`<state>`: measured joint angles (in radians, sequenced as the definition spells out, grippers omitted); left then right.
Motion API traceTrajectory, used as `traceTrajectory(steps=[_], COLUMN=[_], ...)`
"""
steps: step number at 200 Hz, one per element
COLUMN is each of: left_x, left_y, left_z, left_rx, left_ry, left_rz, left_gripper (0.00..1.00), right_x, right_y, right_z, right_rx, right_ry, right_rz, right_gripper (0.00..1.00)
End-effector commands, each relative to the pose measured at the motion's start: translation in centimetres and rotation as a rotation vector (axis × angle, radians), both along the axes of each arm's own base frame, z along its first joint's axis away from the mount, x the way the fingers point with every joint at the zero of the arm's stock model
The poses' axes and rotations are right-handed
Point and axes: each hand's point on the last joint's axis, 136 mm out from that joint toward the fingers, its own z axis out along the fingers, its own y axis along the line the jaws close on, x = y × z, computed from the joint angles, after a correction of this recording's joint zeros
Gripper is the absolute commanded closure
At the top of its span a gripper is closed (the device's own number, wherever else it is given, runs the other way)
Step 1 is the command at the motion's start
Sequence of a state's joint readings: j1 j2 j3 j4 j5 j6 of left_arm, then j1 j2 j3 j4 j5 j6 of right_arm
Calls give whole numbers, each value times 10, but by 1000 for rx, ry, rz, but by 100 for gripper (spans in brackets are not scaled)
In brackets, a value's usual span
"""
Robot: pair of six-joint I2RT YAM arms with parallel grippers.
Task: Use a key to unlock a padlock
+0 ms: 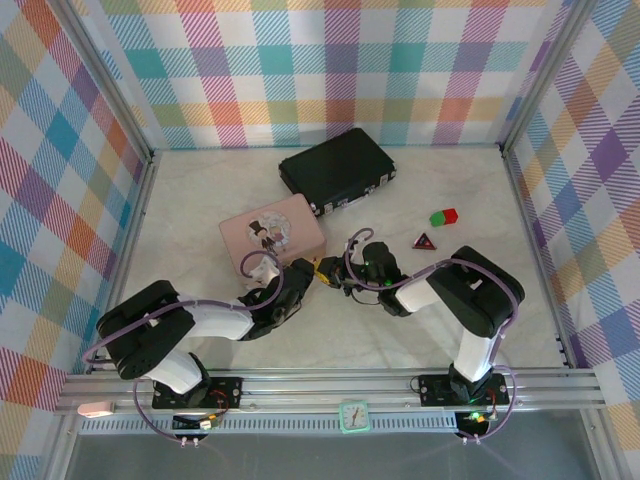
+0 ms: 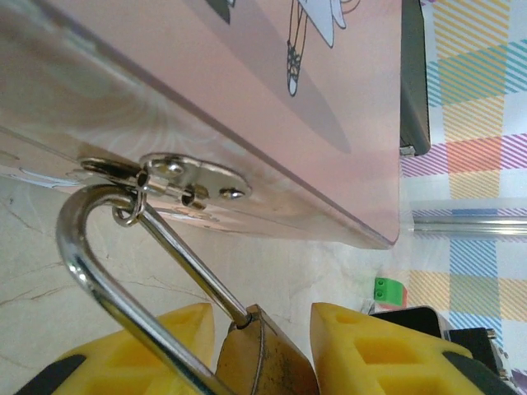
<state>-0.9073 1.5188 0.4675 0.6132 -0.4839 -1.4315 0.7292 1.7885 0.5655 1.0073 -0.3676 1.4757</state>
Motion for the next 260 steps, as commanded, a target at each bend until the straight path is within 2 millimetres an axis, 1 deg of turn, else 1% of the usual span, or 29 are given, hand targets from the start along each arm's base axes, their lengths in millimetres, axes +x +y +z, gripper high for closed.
traceTrajectory(steps=[1, 36, 75, 102, 119, 142, 164, 165, 175, 185, 192, 202, 226, 243, 260], left_x=[6, 11, 11, 10, 10, 8, 7, 7, 7, 6, 6, 5, 5, 4, 3], left_y=[-5, -7, -13, -13, -13, -14, -16, -16, -17, -19, -20, -23, -23, -21, -20], left_z=[6, 2, -5, -7, -5, 3, 7, 7, 7, 4, -1, -2, 3, 6, 8], left_rx=[-60, -89, -147, -187, -205, -215, -220, -219, -227, -239, -236, -217, -170, -127, -116], left_ry=[-34, -47, -44, -56, -71, -119, -167, -169, -188, -200, -187, -193, -227, -254, -263], left_rz=[12, 19, 6, 6, 6, -4, -20, -21, -26, -36, -41, -58, -75, -85, -92], left_gripper=[75, 100, 100, 100, 100, 100, 100, 100, 100, 100, 100, 100, 100, 100, 100], right_x=[-21, -34, -32, -27, -21, -6, 13, 14, 22, 27, 32, 38, 46, 49, 48], right_y=[13, 18, 16, 19, 15, 8, 2, 2, 4, 8, 8, 9, 9, 6, 4], right_z=[17, 10, 11, 22, 29, 49, 69, 67, 74, 79, 87, 97, 114, 117, 109], right_rx=[53, 44, 45, 79, 113, 232, 432, 438, 535, 584, 610, 642, 698, 718, 712], right_ry=[-4, 42, 47, 64, 106, 219, 389, 410, 500, 590, 584, 581, 585, 587, 611], right_rz=[69, 79, 54, 54, 37, -4, -88, -96, -116, -117, -132, -143, -160, -185, -201], right_gripper=[100, 100, 100, 100, 100, 100, 100, 100, 100, 100, 100, 100, 100, 100, 100])
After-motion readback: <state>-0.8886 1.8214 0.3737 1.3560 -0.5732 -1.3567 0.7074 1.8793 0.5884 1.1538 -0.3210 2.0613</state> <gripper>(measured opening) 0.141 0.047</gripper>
